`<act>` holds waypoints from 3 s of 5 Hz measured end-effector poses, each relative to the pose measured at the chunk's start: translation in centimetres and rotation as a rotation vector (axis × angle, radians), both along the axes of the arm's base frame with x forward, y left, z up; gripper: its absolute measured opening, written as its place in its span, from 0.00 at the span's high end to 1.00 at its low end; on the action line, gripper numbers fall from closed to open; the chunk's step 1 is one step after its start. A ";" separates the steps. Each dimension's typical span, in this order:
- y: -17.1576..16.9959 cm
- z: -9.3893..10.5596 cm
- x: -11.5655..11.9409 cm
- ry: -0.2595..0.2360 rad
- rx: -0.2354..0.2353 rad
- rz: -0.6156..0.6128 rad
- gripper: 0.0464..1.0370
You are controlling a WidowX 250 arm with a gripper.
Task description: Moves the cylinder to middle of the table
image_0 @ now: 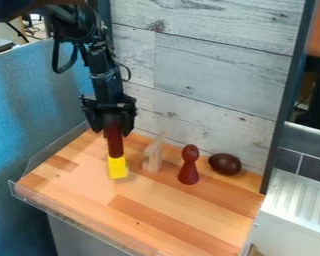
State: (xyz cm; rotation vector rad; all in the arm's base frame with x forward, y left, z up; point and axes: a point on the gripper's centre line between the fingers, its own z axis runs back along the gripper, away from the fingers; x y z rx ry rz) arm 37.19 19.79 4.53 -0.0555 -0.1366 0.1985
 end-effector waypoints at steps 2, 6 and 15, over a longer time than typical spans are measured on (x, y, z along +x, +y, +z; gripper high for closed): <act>-0.2 -1.4 -0.2 0.028 -0.022 0.002 0.04; -2.1 0.5 -0.7 -0.007 -0.090 -0.024 0.49; -12.5 -3.6 -3.9 -0.129 -0.045 -0.764 0.50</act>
